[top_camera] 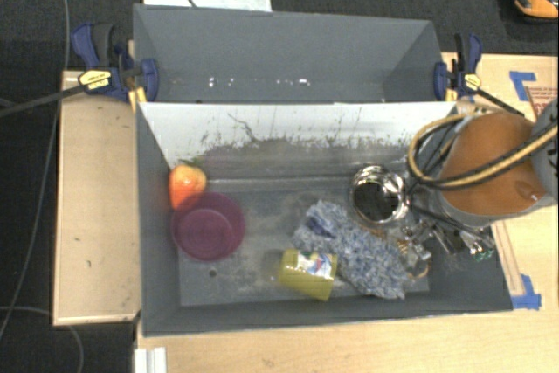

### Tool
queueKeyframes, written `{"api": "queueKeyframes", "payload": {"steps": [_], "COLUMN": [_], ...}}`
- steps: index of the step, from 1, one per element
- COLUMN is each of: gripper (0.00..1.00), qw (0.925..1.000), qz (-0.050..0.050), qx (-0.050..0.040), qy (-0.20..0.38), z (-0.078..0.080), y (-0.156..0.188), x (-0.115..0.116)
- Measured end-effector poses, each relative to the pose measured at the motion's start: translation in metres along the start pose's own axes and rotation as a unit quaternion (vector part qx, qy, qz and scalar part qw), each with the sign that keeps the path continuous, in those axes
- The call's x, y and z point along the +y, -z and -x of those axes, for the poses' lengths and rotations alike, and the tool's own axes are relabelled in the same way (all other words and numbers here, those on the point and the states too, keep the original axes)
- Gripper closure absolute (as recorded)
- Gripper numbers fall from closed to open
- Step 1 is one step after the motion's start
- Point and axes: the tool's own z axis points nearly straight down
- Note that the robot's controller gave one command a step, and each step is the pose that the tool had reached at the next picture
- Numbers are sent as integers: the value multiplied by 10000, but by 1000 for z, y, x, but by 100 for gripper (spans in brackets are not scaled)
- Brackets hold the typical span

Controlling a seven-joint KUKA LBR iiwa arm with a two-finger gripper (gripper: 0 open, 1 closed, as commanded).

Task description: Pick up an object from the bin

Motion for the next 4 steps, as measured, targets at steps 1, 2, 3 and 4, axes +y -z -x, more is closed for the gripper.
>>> {"api": "queueKeyframes", "payload": {"steps": [1,2,3,4], "gripper": [100,100,100,100], "qw": [10000,10000,10000,10000], "qz": [-1,-1,-1,-1], "qx": [0,0,0,0], "qy": [-6,-3,0,2], "z": [0,0,0,0], "y": [0,0,0,0], "x": [0,0,0,0]}}
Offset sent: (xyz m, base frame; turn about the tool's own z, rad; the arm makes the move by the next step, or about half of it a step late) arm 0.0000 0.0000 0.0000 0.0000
